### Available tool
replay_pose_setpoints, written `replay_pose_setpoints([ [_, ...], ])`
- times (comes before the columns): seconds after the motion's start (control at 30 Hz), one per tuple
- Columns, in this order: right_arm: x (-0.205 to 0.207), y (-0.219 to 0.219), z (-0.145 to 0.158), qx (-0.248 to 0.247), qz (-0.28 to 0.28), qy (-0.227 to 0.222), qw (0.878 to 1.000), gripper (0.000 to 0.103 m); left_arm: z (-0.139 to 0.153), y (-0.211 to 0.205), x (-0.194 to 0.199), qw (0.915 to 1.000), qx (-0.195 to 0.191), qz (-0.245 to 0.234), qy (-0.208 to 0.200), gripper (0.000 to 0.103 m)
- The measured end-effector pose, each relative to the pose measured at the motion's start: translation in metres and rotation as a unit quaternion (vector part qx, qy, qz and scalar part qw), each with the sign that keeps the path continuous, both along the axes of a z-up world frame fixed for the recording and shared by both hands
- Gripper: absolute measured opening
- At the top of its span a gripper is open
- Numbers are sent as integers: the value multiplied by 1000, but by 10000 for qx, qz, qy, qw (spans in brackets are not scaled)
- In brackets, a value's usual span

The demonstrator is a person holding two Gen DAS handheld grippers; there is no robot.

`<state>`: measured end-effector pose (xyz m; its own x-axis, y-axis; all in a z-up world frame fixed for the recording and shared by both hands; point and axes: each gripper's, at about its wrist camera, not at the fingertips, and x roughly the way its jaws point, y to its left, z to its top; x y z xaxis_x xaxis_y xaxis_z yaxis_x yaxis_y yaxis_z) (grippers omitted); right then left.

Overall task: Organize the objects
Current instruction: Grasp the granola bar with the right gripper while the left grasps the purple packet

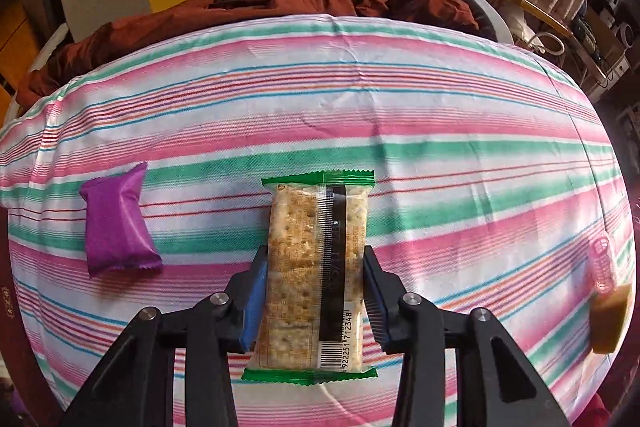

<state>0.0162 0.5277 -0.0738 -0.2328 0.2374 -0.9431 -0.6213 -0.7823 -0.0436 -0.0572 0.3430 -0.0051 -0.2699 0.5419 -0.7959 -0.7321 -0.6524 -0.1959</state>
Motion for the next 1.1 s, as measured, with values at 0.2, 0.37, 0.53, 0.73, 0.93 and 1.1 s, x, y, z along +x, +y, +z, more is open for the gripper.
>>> replay_pose_setpoints([
  [0.2,15,16,-2,-157,-267,-67,9995,43,-21,51,-22,9993,-130,69,-331,75],
  [0.37,13,19,-2,-203,-253,-54,9995,43,-32,95,-34,9992,-183,41,-354,74],
  [0.53,16,27,-3,-321,-302,5,9990,44,-49,133,-48,9987,-394,79,-320,74],
  [0.73,17,30,-3,-286,-253,-20,9993,44,-77,154,-69,9960,-778,215,-377,46],
  [0.93,15,26,-3,-266,-106,-11,9996,44,-79,131,-47,9979,-638,-7,-64,45],
  [1.1,12,22,-3,-344,155,79,9993,44,-77,95,-11,9984,-558,-2,106,41],
])
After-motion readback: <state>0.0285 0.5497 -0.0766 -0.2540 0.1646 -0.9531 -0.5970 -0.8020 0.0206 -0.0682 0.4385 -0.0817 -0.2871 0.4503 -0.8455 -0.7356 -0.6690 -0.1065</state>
